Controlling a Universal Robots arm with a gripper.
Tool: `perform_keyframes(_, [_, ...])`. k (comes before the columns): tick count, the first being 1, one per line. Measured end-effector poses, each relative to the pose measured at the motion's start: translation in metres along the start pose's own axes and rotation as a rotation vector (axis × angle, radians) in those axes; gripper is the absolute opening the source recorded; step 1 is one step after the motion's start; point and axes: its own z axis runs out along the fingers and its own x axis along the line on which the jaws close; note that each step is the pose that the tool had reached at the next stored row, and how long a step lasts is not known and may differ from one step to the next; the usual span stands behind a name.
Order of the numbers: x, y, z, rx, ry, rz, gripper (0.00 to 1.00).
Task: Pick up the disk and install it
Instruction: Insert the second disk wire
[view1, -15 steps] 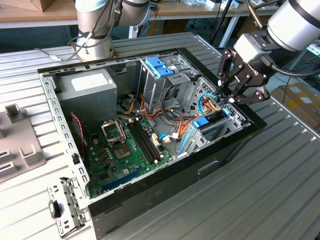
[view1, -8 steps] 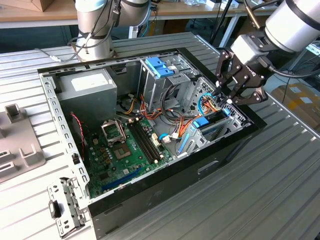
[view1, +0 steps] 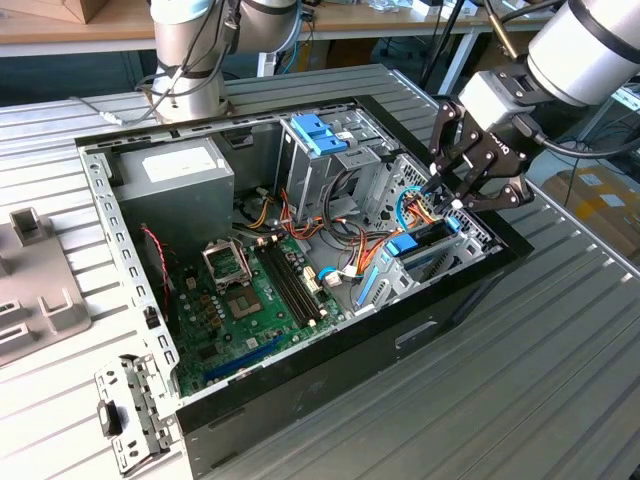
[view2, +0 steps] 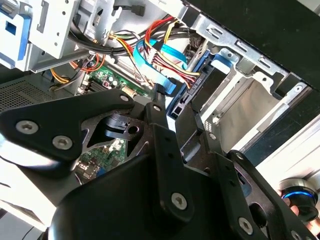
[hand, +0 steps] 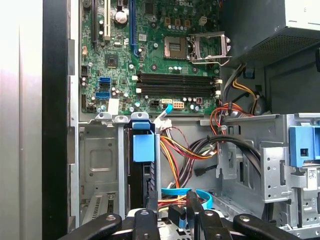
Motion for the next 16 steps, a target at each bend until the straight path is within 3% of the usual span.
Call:
perform_keyframes(6, [0.0004,0.0041,0.0011,0.0,0.0001,0.0,0.36])
perform_keyframes(13, [-0.0009,0.0046,0.0021,0.0,0.0001,0.0,0.36])
perform_keyframes(16, [-0.0042,0.0009,0.0026,0.0002,0.0077,0.0,0.36])
